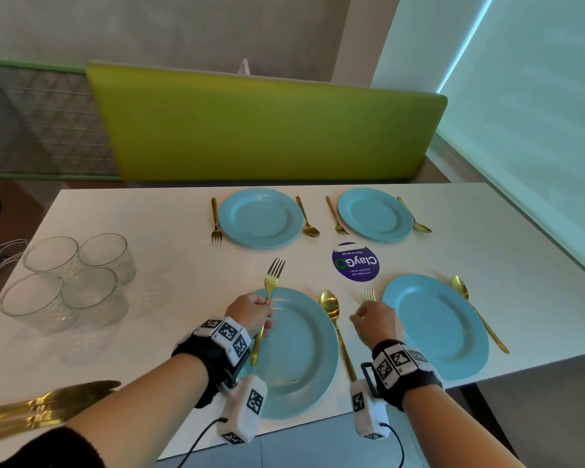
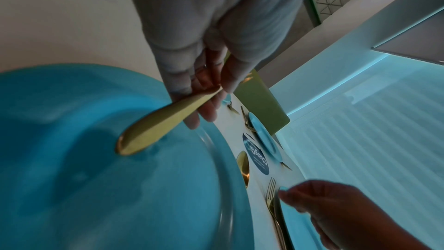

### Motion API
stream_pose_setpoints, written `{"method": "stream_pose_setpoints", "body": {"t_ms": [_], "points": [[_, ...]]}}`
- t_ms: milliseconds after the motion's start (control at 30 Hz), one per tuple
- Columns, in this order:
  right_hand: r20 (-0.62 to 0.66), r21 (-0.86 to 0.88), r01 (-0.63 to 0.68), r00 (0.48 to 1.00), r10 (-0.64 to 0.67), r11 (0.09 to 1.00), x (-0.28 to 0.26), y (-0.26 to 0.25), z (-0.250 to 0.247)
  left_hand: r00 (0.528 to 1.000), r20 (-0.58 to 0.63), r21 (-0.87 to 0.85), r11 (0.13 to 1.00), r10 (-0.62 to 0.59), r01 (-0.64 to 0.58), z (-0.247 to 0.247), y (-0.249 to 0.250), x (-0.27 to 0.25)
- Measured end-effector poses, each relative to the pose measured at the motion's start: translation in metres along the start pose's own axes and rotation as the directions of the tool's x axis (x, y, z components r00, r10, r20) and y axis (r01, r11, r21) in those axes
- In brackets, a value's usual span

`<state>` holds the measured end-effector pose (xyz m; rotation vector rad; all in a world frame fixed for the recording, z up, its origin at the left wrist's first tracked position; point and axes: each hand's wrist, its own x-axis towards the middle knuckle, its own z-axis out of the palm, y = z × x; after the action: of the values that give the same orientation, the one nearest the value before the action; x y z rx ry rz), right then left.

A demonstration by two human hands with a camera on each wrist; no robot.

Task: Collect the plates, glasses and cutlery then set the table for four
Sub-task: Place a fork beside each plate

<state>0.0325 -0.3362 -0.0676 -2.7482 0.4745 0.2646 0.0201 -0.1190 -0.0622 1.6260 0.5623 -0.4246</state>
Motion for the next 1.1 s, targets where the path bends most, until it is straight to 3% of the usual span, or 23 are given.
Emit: {"method": "stream_pose_setpoints", "body": {"t_ms": [67,267,567,800,1100], "points": [[0.006,0.051,0.099,0.995,-0.100,0.994,-0.016,-0.025,0.003,1.000,0.012,-0.035,0.999,-0.027,0.028,-0.007,-0.002,-0.004],[0.218,0.257,0.243,0.928,-0.301,0.935,-0.086,-0.103,0.030,0.992,0.100,-0.047,0.996,-0.073,0.078,-0.039,-0.013,-0.027],[0.212,0.405,0.054,0.966,-0.151,0.913,-0.159,-0.175,0.077,0.979,0.199,0.059,0.998,-0.041,0.030,-0.124,-0.042,-0.057],[0.251,0.194,-0.031,0.968,-0.019,0.981,-0.166,-0.185,0.107,0.991,0.131,0.178,0.984,-0.030,0.006,-0.190,-0.050,-0.052],[0.241,-0.042,-0.011,0.970,0.021,0.999,-0.155,-0.195,0.139,0.992,0.119,0.229,0.973,-0.029,0.001,-0.230,-0.066,-0.038]]}}
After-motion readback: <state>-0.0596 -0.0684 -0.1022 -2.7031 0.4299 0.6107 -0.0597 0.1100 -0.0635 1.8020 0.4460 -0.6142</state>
